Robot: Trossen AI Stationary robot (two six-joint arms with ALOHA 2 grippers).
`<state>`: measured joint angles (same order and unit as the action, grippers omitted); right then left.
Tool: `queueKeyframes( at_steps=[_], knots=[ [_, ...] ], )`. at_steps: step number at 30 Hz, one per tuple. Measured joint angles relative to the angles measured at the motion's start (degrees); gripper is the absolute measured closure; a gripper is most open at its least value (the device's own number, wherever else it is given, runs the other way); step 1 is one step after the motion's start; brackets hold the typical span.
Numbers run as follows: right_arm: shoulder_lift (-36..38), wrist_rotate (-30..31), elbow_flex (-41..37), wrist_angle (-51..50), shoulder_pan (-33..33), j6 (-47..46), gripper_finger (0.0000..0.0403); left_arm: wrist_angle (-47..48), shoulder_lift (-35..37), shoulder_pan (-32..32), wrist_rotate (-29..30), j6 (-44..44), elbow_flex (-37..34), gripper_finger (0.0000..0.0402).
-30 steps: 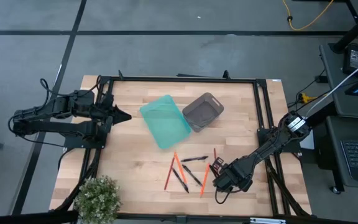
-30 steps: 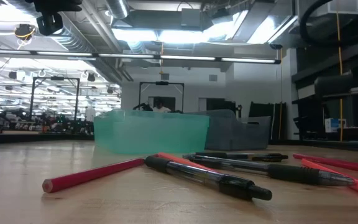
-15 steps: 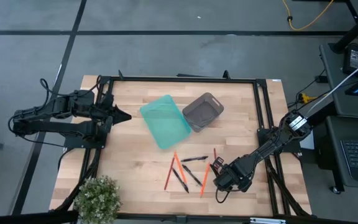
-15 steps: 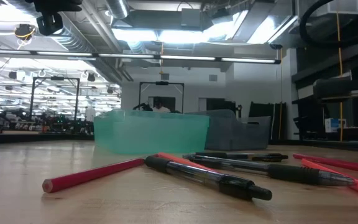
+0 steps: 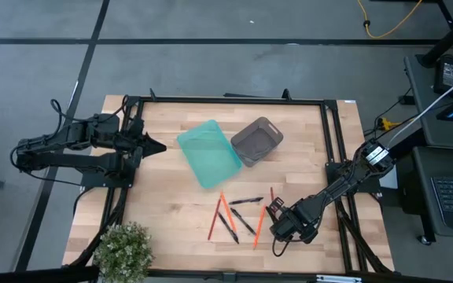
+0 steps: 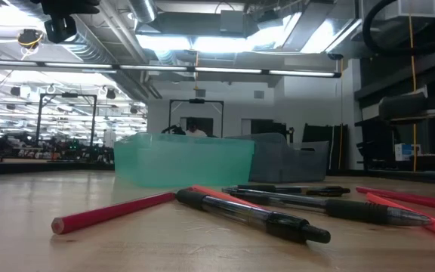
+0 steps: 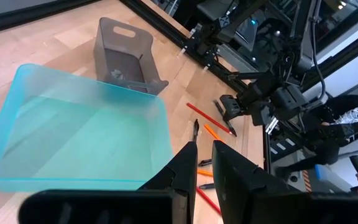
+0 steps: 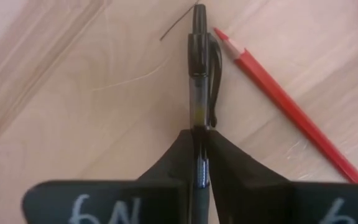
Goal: Sort pens & pencils
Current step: Put the right black pen into the black bin
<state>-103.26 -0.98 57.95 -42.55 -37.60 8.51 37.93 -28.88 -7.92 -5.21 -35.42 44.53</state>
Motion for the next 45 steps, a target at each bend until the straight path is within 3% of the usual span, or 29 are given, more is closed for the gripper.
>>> queueKeyframes(
  at_steps=[21, 32, 45],
  knots=[
    [-0.22, 0.05, 11.22, -16.34, -1.37, -6.79, 0.0371, 0.16, 0.00, -0.02, 0.00, 0.02, 0.00, 0.0358],
    [-0.13, 12.09, 15.28, -23.86, 1.51, -3.80, 0.0371, 0.17, 0.00, 0.77, 0.00, 0.02, 0.00, 0.0358],
    [0.72, 20.84, 15.94, -26.02, 15.33, 4.56, 0.0371, 0.18, 0.00, 5.50, 0.02, 0.02, 0.00, 0.0358]
  ],
)
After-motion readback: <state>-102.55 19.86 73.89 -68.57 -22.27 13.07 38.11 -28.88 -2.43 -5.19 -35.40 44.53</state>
